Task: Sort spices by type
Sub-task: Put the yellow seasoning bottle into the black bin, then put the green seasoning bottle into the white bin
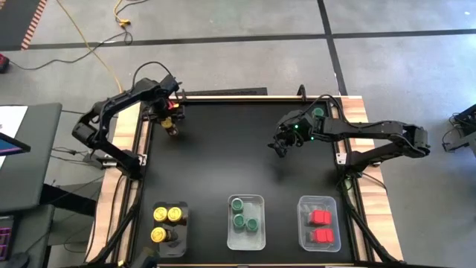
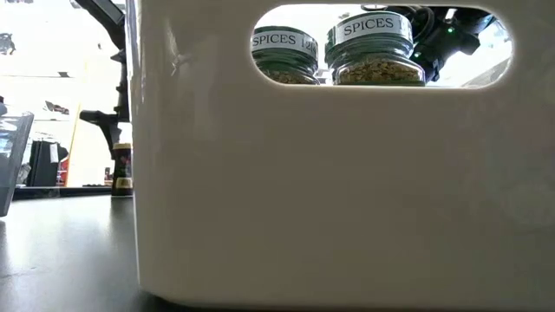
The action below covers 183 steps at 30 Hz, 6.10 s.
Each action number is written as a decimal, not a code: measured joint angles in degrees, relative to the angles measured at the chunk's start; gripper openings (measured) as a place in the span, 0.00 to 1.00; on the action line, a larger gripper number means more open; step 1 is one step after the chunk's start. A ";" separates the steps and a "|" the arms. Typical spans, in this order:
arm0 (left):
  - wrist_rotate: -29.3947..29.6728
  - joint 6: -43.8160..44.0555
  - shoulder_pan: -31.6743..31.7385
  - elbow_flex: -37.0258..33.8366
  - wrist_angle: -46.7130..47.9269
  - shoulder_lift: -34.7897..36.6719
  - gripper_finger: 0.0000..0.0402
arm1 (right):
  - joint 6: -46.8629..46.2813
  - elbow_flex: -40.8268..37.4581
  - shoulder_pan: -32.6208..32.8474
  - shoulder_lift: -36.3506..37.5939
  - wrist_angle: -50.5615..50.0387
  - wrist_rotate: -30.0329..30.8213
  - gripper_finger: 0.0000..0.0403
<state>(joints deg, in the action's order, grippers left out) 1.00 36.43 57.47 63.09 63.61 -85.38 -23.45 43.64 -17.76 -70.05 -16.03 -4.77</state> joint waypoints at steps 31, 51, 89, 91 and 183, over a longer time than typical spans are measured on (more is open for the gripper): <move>4.11 37.34 -52.48 0.07 -21.33 23.96 0.55 | 10.83 0.00 1.72 0.01 -0.15 -1.62 0.70; 12.31 39.89 -88.50 37.04 7.77 -4.03 0.55 | -6.63 0.00 9.32 0.01 -0.17 -1.61 0.70; 2.79 40.97 -105.58 22.64 8.34 -10.32 0.58 | -11.10 0.00 11.04 -7.95 0.70 -1.21 0.70; 1.78 40.84 -105.44 20.78 5.97 -10.34 0.58 | -11.10 0.00 11.04 -7.57 0.64 -1.21 0.70; 8.45 12.62 -100.80 29.73 19.02 -10.27 0.74 | -12.77 0.00 10.99 -7.10 1.55 -1.45 0.70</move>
<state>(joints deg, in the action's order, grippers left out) 9.45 49.06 -43.33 92.82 82.63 -95.65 -36.21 43.64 -6.76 -77.14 -14.48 -6.22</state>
